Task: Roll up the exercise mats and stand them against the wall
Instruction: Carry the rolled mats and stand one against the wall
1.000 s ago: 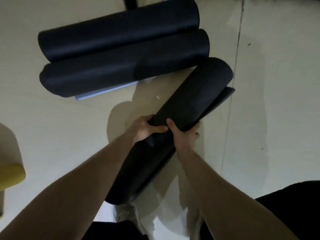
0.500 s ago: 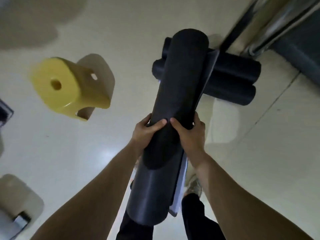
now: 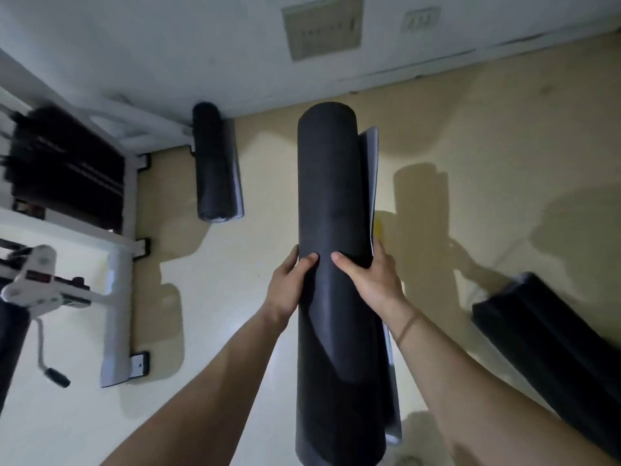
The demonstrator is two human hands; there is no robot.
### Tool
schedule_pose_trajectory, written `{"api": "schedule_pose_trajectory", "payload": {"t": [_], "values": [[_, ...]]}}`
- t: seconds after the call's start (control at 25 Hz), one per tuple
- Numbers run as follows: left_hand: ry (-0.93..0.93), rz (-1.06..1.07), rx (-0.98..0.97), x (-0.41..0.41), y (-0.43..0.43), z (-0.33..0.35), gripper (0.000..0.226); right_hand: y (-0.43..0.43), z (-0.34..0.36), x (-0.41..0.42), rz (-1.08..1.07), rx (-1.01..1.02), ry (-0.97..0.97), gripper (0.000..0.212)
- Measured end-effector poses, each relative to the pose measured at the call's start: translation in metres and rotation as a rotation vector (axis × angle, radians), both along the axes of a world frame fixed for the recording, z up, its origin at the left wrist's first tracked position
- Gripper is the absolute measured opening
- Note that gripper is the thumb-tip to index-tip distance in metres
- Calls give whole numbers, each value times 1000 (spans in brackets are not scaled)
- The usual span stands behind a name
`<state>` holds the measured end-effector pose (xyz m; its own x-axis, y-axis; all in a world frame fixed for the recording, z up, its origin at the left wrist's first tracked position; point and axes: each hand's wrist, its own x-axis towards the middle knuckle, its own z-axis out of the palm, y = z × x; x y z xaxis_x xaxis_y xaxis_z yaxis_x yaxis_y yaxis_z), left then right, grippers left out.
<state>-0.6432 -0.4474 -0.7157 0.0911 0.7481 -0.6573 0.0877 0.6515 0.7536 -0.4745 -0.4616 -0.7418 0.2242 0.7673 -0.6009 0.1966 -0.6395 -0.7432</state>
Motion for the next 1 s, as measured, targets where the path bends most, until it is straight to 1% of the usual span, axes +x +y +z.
{"api": "schedule_pose_trajectory", "payload": {"t": [0.08, 0.16, 0.24, 0.32, 0.4, 0.48, 0.56, 0.68, 0.76, 0.84, 0.92, 1.0], "values": [[-15, 54, 22, -33, 49, 11, 26, 63, 7, -29, 72, -34, 16, 105], [-20, 107, 43, -58, 97, 9, 34, 123, 4, -55, 131, -35, -10, 111], [-11, 186, 52, -80, 151, 3, 33, 186, -5, -81, 172, -8, -11, 110], [13, 244, 69, -101, 209, -15, 34, 249, -21, -107, 225, 14, -15, 101], [27, 272, 85, -124, 267, -46, 40, 308, -49, -134, 286, 17, -34, 104], [31, 295, 84, -145, 319, -85, 51, 362, -83, -155, 301, 22, -26, 109], [41, 314, 62, -173, 378, -139, 58, 423, -136, -183, 295, 38, -6, 107], [15, 300, 13, -217, 472, -244, 66, 512, -233, -227, 262, 61, -2, 102], [22, 260, 0, -244, 526, -313, 66, 564, -306, -257, 211, 62, 18, 98], [45, 234, -5, -266, 571, -376, 63, 608, -374, -284, 154, 39, 35, 99], [96, 190, -14, -286, 609, -439, 69, 643, -436, -309, 111, 19, 42, 100], [146, 132, -17, -301, 638, -491, 73, 673, -488, -328, 65, 15, 54, 89]]}}
